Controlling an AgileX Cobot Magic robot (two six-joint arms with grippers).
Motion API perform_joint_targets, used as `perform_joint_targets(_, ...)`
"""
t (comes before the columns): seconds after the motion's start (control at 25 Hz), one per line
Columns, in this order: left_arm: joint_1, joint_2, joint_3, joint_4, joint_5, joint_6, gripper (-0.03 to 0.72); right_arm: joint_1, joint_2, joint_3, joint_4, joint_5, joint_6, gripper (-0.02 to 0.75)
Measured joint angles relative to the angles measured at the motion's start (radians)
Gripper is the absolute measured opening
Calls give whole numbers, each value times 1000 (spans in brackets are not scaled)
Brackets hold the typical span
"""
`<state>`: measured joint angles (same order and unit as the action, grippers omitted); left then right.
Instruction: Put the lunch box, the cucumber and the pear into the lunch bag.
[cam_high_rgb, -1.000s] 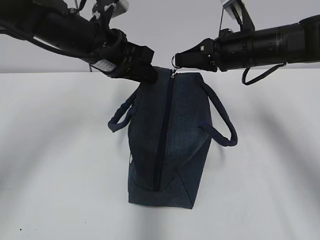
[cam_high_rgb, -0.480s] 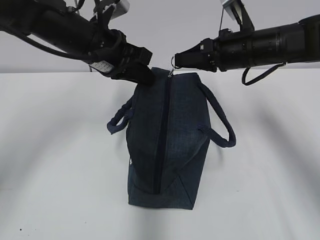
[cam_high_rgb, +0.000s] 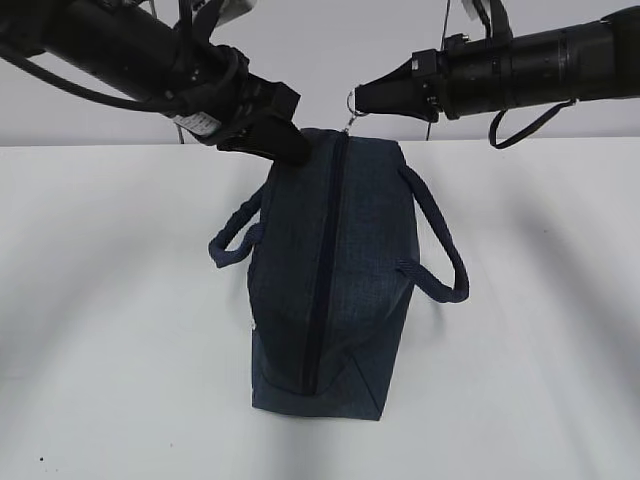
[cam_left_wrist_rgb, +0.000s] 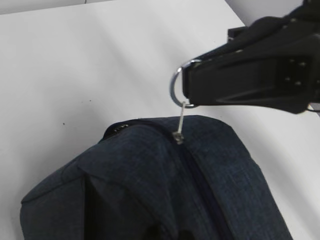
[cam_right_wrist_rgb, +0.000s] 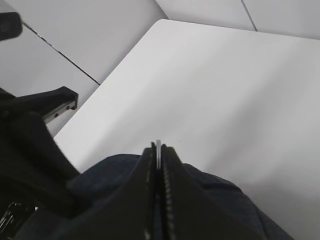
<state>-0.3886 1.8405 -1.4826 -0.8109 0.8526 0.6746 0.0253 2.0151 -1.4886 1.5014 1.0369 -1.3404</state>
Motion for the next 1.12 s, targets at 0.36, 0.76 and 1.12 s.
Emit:
perform_joint_targets(0.36,2,-50,1,-7,36,47,18,-2,105,-99,-7,28,68,6)
perform_joint_targets(0.76,5,-50,1,-181,59,163,17,-29,188,-110,-18,32,88,6)
perform_joint_targets(1.12,5,-45,-20,-191,63,169,17,-75,206,-117,-17,51,99,6)
